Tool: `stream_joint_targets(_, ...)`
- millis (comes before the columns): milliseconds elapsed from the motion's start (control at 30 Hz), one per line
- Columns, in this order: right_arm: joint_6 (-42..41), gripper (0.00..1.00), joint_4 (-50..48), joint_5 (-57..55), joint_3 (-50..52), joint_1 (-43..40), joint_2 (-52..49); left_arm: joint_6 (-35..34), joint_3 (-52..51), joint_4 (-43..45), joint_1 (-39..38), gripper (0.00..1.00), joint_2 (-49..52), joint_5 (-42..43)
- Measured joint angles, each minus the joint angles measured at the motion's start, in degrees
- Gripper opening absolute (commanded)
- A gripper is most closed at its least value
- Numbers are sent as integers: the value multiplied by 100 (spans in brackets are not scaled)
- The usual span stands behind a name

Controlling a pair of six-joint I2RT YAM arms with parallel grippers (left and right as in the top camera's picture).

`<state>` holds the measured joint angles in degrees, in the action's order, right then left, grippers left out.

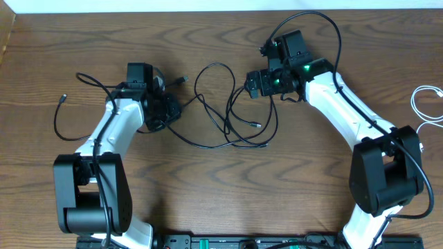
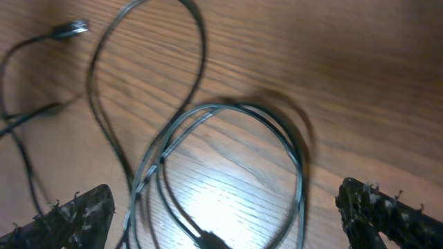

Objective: Untangle cables

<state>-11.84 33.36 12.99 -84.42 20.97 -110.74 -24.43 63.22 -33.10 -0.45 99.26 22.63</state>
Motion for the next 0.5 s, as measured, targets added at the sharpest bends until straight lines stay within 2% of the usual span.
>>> stream_joint_targets(67,-170,99,24,-114,0,-4,-160,-59,396,-632,0,37,13,11)
stream_joint_targets(100,-225,99,9,-142,0,-7,-247,-57,603,-914,0,40,31,20)
stream_joint_targets(233,-398,99,-44,-221,4,-4,-616,-101,1541,-1762,-4,47,31,13)
stream_joint_targets(300,-503,99,-85,-234,7,-7,-721,-125,1770,-1832,-59,52,28,4)
stream_joint_targets(367,-562,92,-85,-243,7,-7,-730,-190,1773,-1899,-229,52,28,-72)
stream_joint_targets(467,-588,72,-85,-256,7,-7,-730,-356,1773,-1923,-588,53,28,-337)
stream_joint_targets(500,-588,68,-81,-258,7,-4,-730,-417,1773,-1921,-684,53,31,-422)
